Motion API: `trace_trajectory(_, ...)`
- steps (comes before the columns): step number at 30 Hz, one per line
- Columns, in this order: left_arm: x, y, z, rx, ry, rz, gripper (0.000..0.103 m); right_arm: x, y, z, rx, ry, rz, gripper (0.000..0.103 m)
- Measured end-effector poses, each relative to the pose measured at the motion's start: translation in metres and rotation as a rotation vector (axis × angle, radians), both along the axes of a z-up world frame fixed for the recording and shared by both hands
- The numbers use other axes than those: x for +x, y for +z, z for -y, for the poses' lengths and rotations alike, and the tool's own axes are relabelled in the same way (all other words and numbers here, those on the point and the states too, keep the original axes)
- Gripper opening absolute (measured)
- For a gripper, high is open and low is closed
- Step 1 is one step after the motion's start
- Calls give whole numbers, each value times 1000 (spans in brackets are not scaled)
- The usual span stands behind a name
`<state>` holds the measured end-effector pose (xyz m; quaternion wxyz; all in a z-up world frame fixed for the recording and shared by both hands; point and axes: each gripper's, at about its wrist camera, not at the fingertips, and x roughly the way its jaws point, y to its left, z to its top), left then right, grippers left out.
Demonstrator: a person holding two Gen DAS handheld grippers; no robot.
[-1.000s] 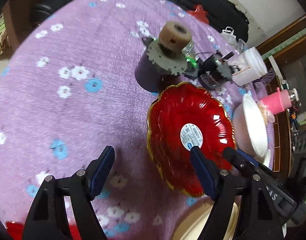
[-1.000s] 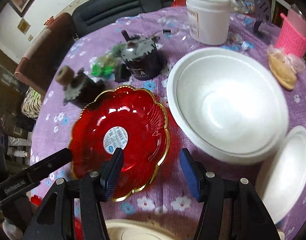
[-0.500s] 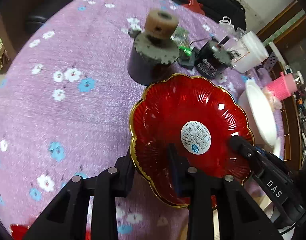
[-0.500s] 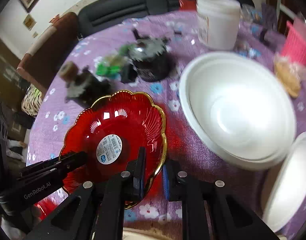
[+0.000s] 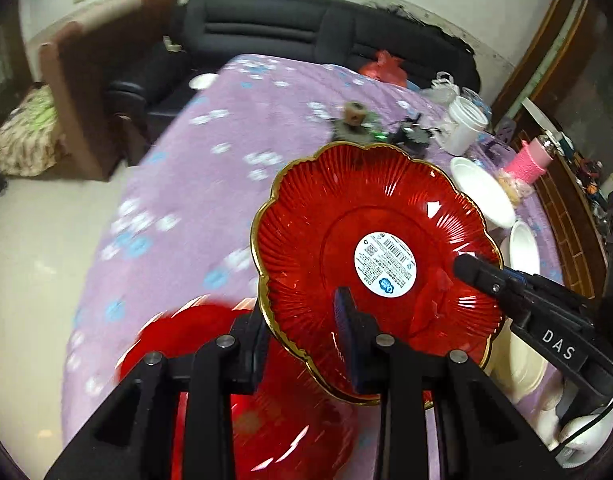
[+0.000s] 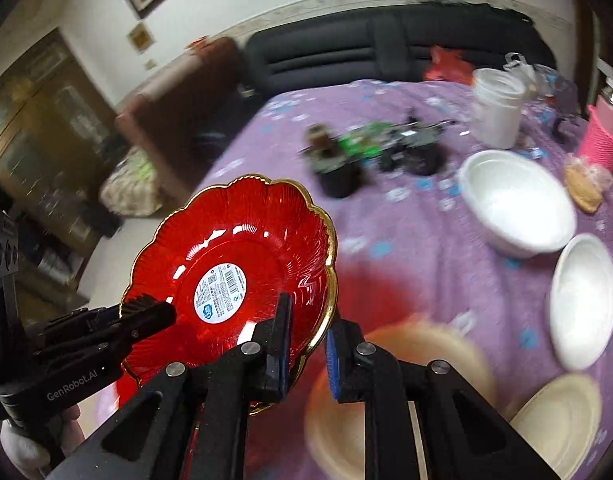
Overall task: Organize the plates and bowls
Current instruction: 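Carry the small red plate onto the large red plate and release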
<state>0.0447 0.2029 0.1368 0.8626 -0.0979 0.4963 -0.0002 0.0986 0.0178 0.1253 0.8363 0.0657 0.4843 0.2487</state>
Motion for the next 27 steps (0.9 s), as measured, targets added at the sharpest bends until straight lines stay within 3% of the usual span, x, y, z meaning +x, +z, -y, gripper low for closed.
trace_trajectory(3,-43,-8,-24,44,54,21,30,-31,-12,-27,16,66,-25,17)
trace_trajectory(8,-85,-39,-50,40,121,-5,30,-61,-42,-59,0,135,-65,18)
trace_trajectory(13,-96,-72,-67,23,170,-48,30,-72,-74,-80,-44,160,-97,18)
trace_trajectory(18,-94,-90,-69,61,193,-75,32,-72,-96,-89,-63,164,-127,19)
trace_trajectory(20,-92,-92,-68,80,198,-66,34,-73,-95,-90,-77,165,-95,19)
trace_trajectory(22,-92,-94,-67,92,194,-65,38,-74,-94,-93,-98,168,-79,21)
trace_trajectory(24,-91,-93,-64,68,176,-65,48,-76,-94,-97,-119,171,-57,23)
trace_trajectory(27,-93,-88,-57,77,163,-51,59,-84,-92,-107,-185,203,23,30)
